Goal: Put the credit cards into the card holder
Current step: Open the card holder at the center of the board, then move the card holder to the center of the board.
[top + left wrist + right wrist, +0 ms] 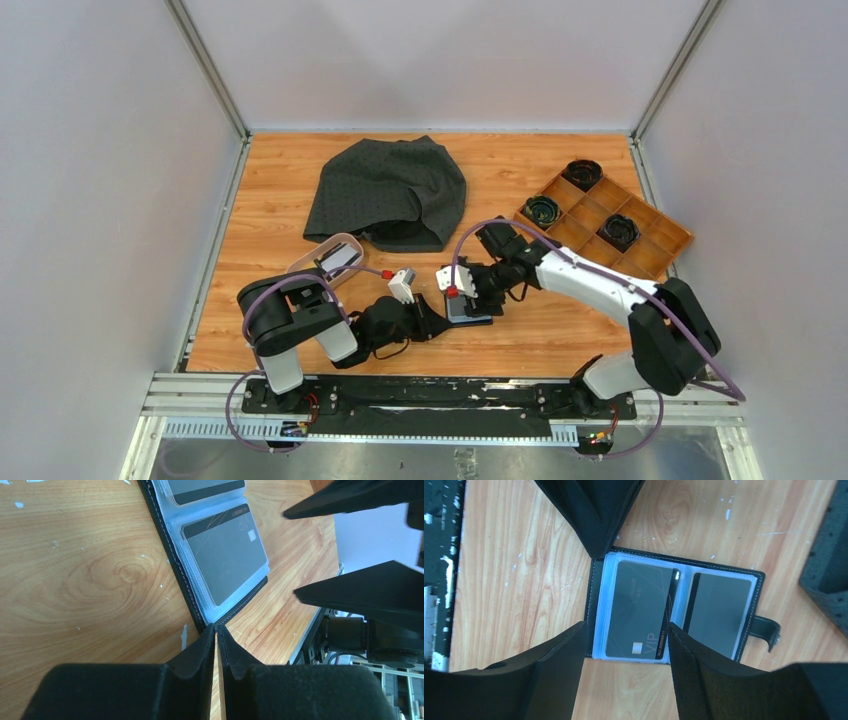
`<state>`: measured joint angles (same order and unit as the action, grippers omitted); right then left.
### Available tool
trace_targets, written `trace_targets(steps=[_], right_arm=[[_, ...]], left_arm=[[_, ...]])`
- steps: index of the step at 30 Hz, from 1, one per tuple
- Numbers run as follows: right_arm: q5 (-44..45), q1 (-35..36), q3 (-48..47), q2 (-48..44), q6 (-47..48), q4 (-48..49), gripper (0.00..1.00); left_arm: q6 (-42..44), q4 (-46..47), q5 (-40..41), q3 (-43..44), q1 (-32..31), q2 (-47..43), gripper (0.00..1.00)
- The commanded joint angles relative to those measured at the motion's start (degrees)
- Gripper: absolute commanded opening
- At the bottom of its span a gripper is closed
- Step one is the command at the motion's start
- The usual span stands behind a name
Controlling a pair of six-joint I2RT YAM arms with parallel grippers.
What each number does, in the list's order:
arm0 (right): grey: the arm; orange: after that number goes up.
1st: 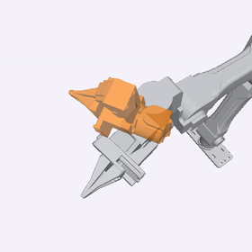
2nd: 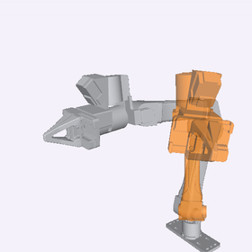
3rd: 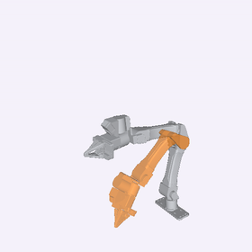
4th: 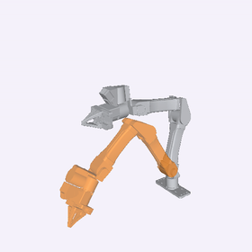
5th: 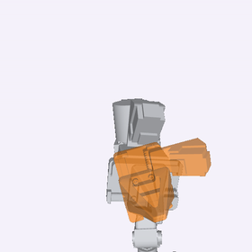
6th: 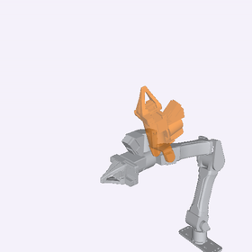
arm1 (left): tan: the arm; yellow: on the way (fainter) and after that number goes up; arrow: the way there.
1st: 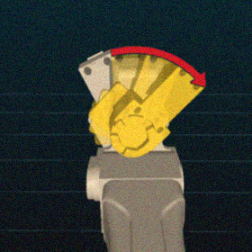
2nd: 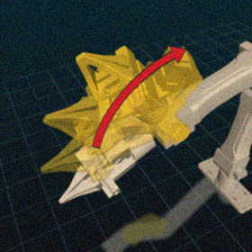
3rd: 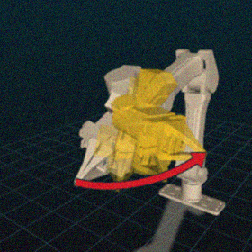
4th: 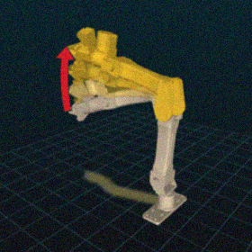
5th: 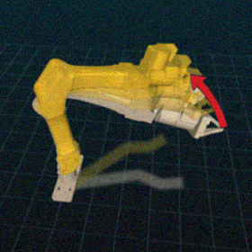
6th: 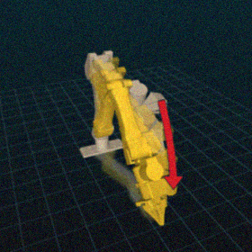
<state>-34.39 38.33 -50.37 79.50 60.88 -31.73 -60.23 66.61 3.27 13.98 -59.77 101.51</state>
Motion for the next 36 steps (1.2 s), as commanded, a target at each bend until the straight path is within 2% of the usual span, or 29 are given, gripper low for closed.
trace_targets(steps=[1, 5, 13, 19, 30, 36], right_arm=[[5.7, 3.2, 1.0, 4.1, -2.1, 4.0, 0.63], [10.1, 4.9, 0.4, 6.7, -3.9, 5.1, 0.63], [11.7, 7.4, 1.2, 7.2, -5.6, 5.7, 0.69], [16.3, 8.2, 1.0, 8.5, -7.5, 7.8, 0.69], [19.4, 9.0, 1.8, 8.5, -8.1, 9.7, 0.69], [21.6, 8.9, 1.4, 4.8, -10.1, 10.9, 0.66]], left_arm=[[1.8, -3.1, 0.7, -1.1, -0.2, -0.1, 0.12], [1.9, -3.2, 0.7, -1.0, -0.1, 0.0, 0.12], [2.0, -3.2, 0.7, -1.0, -0.1, -0.1, 0.12], [1.8, -2.5, 0.8, -1.6, -0.2, 0.1, 0.12], [1.6, -1.4, 0.5, -1.7, -0.1, 0.9, 0.12], [1.5, -1.2, 0.5, -1.8, -0.1, 1.0, 0.12]])
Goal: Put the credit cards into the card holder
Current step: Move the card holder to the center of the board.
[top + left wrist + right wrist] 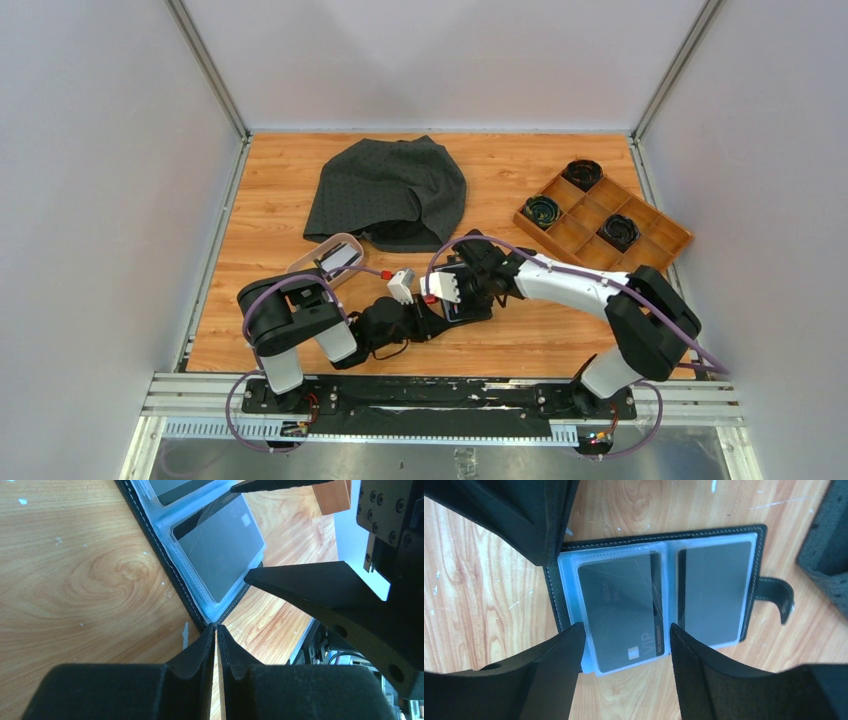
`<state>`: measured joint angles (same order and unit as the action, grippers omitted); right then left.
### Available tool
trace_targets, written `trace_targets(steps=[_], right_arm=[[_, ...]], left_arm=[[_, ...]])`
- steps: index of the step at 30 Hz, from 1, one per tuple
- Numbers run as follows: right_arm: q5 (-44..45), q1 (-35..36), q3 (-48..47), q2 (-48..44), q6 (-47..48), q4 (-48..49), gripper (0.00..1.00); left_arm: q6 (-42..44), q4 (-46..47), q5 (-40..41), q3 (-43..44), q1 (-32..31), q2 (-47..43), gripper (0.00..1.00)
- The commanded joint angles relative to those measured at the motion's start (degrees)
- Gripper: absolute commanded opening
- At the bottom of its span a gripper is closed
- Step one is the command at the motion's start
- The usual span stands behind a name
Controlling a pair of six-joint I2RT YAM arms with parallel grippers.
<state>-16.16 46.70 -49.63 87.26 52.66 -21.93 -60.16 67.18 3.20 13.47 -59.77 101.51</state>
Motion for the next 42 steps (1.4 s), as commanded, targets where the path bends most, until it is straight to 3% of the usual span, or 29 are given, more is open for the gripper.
trace_targets(steps=[1, 15, 21, 36, 42], right_arm=[[3.6, 0.6, 0.5, -3.9, -2.2, 1.3, 0.65], [7.7, -0.8, -2.9, -4.6, -5.2, 4.2, 0.60], [3.6, -1.7, -5.8, -2.5, -4.4, 0.9, 0.61], [7.0, -2.4, -14.6, 7.0, -5.3, -1.1, 0.67], [4.0, -3.0, -19.9, 11.8, -5.2, -4.4, 0.67]], left_arm=[[1.5, -1.8, 0.6, -1.3, -0.1, 1.0, 0.12], [1.3, -1.5, 0.5, -1.4, -0.2, 1.1, 0.12], [1.4, -1.5, 0.4, -1.6, -0.2, 0.9, 0.12], [1.4, -0.9, 0.7, -2.4, -0.2, 0.5, 0.12], [1.4, -1.0, 0.9, -2.9, -0.1, 0.0, 0.12]])
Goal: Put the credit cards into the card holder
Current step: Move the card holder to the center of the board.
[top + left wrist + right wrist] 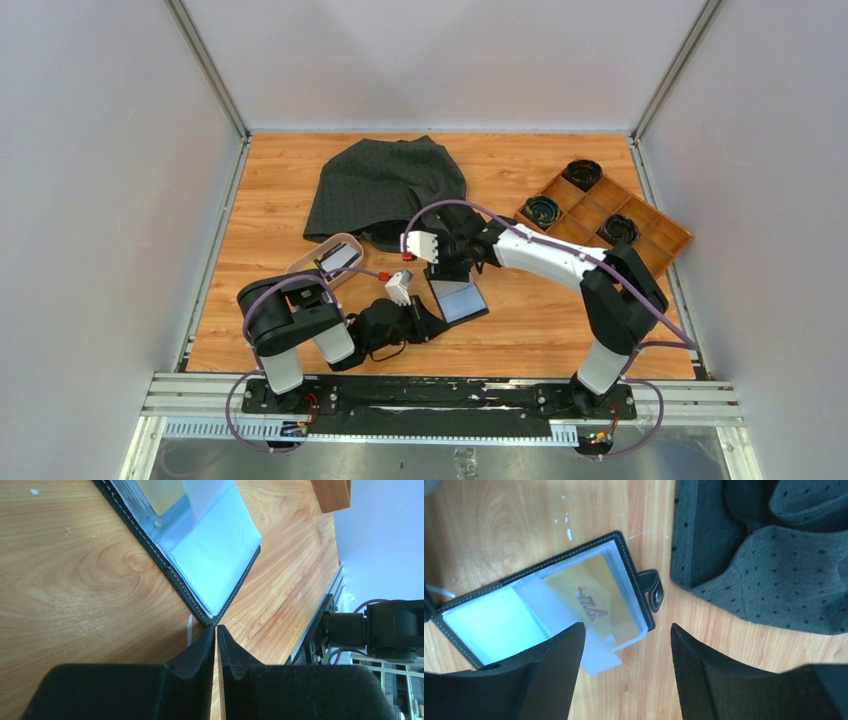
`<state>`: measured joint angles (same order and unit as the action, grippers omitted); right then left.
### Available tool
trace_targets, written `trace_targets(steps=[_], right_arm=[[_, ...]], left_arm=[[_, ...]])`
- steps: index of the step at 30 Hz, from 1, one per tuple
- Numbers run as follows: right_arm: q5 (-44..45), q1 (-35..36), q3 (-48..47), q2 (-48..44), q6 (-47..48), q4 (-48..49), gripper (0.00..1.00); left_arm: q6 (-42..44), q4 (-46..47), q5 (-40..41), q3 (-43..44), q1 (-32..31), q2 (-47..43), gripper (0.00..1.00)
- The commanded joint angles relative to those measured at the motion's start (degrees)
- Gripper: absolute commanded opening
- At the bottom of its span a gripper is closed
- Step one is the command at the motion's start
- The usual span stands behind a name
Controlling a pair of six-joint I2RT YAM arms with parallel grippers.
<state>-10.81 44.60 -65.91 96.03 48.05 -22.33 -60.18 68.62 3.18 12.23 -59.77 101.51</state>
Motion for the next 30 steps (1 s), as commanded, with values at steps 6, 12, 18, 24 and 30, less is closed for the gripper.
trace_targets(steps=[6, 12, 18, 24, 30], right_arm=[[-3.3, -1.2, -7.3, 7.6, -0.1, -7.9, 0.68], [-9.9, -2.4, -7.1, 6.8, 3.0, -13.6, 0.68], [-19.5, -4.8, -4.4, 4.4, 7.0, -16.2, 0.68], [-18.9, -5.6, -5.9, 7.1, 8.2, -15.8, 0.69], [-18.3, -5.7, -6.0, 9.3, 12.7, -14.7, 0.68]], left_arm=[[1.4, -1.9, 0.6, -2.4, 0.4, -0.9, 0.13], [1.6, -2.7, 0.4, -3.9, 1.1, -4.2, 0.14], [4.1, -8.0, 0.1, -3.5, 1.3, -10.7, 0.16], [7.8, -19.1, 2.0, -3.2, 1.3, -20.3, 0.20], [10.1, -27.3, 5.3, -5.5, 1.6, -31.0, 0.23]])
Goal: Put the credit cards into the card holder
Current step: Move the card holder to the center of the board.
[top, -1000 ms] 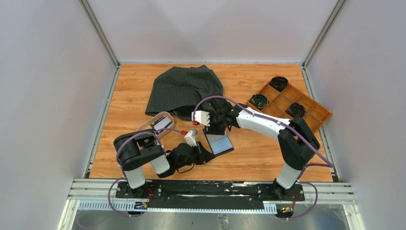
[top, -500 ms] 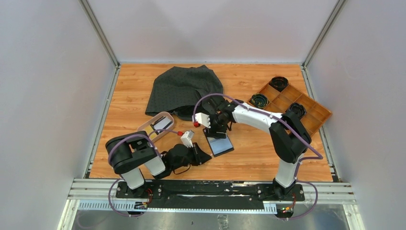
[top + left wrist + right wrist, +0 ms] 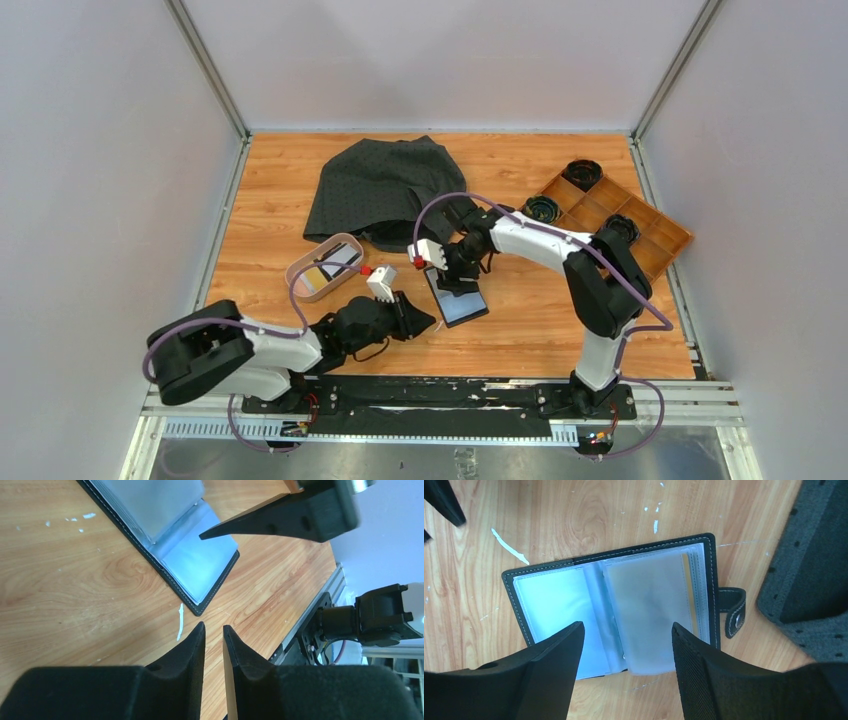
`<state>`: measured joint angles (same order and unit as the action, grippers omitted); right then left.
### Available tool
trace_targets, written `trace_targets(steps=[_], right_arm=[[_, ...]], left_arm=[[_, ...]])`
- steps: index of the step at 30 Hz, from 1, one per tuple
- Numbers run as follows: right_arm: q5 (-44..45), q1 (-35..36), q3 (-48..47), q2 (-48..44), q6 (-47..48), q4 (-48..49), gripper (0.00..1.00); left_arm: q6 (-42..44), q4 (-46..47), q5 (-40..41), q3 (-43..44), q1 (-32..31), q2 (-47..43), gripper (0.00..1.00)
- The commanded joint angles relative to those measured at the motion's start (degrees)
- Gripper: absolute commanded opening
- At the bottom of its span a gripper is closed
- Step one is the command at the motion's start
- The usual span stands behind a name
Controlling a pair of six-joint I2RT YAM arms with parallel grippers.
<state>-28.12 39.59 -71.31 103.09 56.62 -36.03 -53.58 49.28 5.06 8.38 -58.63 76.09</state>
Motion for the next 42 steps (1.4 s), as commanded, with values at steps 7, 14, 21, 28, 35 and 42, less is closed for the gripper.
trace_targets(steps=[7, 14, 21, 28, 35, 42], right_arm=[[0.9, -0.7, 1.7, 2.8, 4.7, 1.3, 0.53], [0.4, -0.7, 5.1, -0.1, 6.3, 1.6, 0.22], [-1.5, -0.7, 8.8, -3.8, 7.7, 2.5, 0.09], [-2.9, -0.7, 12.1, -6.2, 9.2, 3.8, 0.08], [-2.7, -0.6, 12.8, -6.2, 9.3, 4.8, 0.08], [-2.9, -0.7, 13.0, -6.1, 9.2, 4.9, 0.08]], left_arm=[[5.5, -14.1, 5.5, -3.2, 0.7, -15.2, 0.26], [6.0, -14.1, 4.6, -4.0, 1.8, -17.5, 0.29], [5.9, -14.1, 3.1, -1.7, 3.3, -16.3, 0.35], [4.0, -14.0, -0.2, 4.1, 7.2, -10.6, 0.40], [3.3, -14.0, -3.0, 12.4, 10.0, -1.2, 0.39], [5.9, -13.9, -7.9, 19.3, 12.2, 8.8, 0.40]])
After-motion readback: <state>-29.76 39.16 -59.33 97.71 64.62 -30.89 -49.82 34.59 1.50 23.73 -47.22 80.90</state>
